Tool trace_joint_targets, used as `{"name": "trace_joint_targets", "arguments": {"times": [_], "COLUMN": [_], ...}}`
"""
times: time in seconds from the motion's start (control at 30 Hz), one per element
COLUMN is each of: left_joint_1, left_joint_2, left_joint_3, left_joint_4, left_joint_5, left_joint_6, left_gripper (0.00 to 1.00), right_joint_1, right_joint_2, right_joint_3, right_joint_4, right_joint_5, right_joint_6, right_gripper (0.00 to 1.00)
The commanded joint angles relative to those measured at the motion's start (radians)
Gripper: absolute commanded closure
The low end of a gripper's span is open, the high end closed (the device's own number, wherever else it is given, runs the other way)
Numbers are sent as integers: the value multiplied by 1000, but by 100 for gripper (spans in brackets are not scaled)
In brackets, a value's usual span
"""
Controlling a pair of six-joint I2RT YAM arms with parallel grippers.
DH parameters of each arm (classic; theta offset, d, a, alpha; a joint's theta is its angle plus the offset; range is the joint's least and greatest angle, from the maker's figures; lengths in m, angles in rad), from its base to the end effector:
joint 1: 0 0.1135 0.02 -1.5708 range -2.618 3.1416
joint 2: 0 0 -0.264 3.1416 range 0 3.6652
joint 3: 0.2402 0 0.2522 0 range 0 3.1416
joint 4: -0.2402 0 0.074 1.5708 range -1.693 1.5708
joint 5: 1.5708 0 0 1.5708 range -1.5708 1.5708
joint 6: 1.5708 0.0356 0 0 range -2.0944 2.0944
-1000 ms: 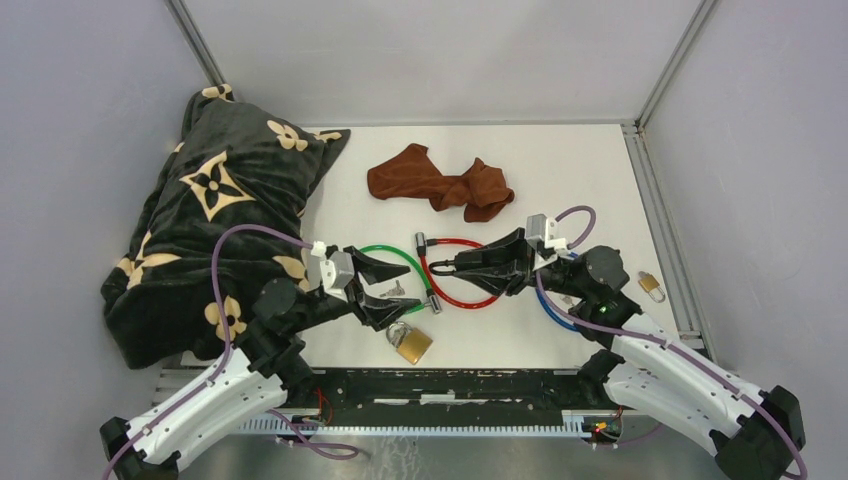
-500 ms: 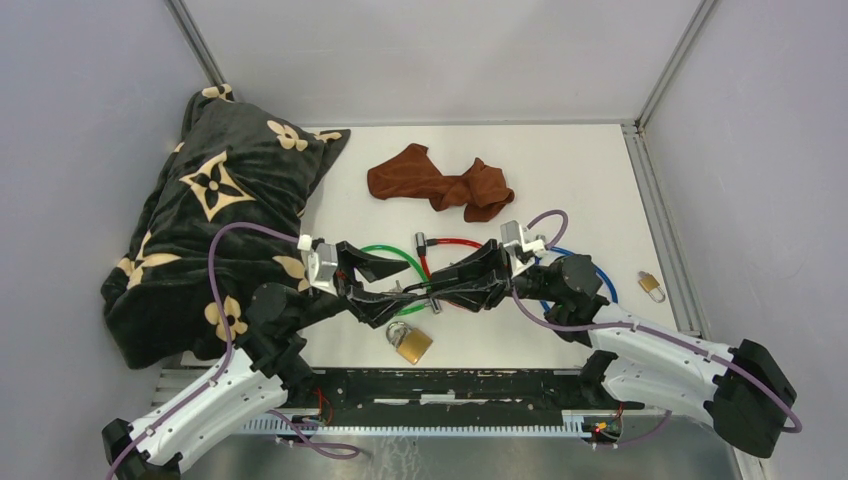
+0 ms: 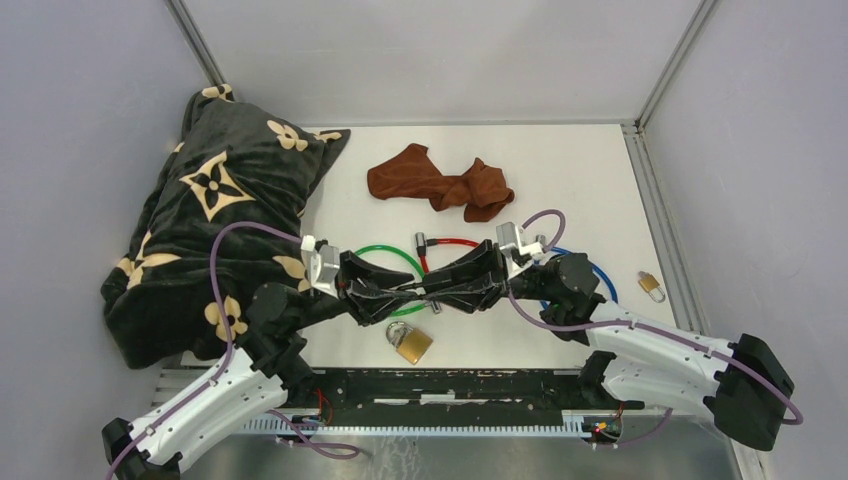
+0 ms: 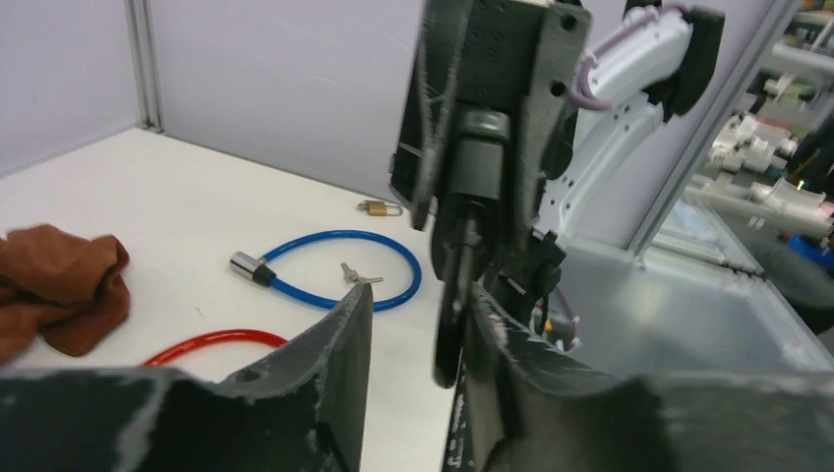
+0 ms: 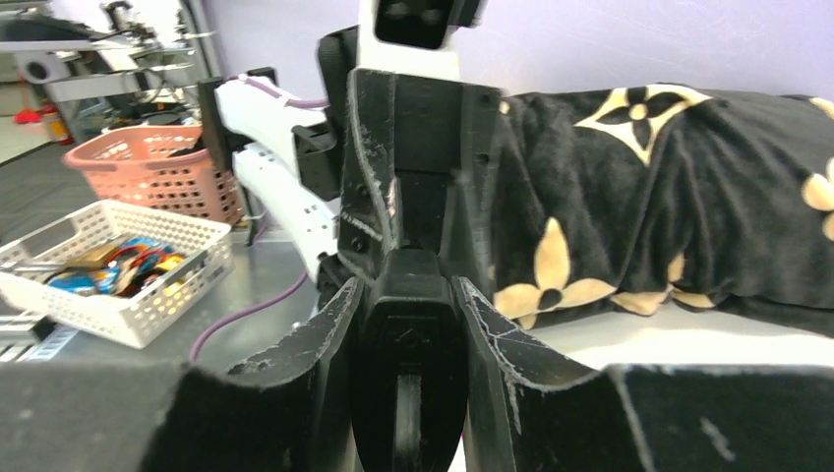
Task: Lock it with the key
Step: Lock the lock.
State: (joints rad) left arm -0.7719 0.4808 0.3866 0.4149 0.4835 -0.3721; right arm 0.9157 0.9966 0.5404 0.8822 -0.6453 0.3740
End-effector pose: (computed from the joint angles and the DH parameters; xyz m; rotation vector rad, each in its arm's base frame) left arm 0.0856 -0.1064 0.3056 0.7066 1.2083 -1.2683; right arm 0.1148 0.1845 0.3234 -0.9396 1.0097 1.4692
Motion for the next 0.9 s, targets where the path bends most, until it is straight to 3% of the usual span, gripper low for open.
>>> {"name": "trace_joint_targets", "arguments": {"times": [0.0, 0.03, 0.07, 0.17, 0.23, 0.27, 0.37, 0.43, 0.47, 0.5, 0.67, 0.87], "left_joint_1": [-3, -4, -4, -3, -2, -2, -3, -3, -2, -3, -2, -3], "left_joint_2": [9, 6, 3, -10, -20, -24, -42, -51, -55, -56, -55, -44], "left_joint_3": [29, 30, 30, 29, 32, 34, 40, 38, 36, 33, 39, 46], "left_joint_4": [51, 57, 61, 59, 41, 30, 7, -5, -12, -18, -45, -62], "left_joint_5": [32, 15, -7, -40, -38, -38, -45, -46, -45, -39, 19, 64], "left_joint_6": [31, 37, 40, 61, 82, 93, 130, 147, 155, 163, 191, 210], "left_gripper": [74, 89, 97, 98, 98, 98, 98, 98, 98, 98, 98, 98], "right_joint_1": [18, 18, 17, 17, 17, 16, 6, -6, -14, -22, -67, -93], "right_joint_2": [-2, -4, -5, -12, -22, -33, -68, -93, -102, -114, -148, -124], "right_joint_3": [71, 69, 66, 79, 114, 129, 170, 179, 183, 188, 210, 151], "right_joint_4": [91, 78, 65, -26, -175, -263, -501, -594, -624, -660, -794, -639], "right_joint_5": [23, 27, 29, 13, 9, 6, 9, 24, 27, 21, -29, -90], "right_joint_6": [-32, -39, -45, -76, -143, -177, -294, -323, -333, -339, -398, -283], "right_gripper": [100, 100, 100, 100, 98, 91, 51, 30, 10, 2, 2, 2]}}
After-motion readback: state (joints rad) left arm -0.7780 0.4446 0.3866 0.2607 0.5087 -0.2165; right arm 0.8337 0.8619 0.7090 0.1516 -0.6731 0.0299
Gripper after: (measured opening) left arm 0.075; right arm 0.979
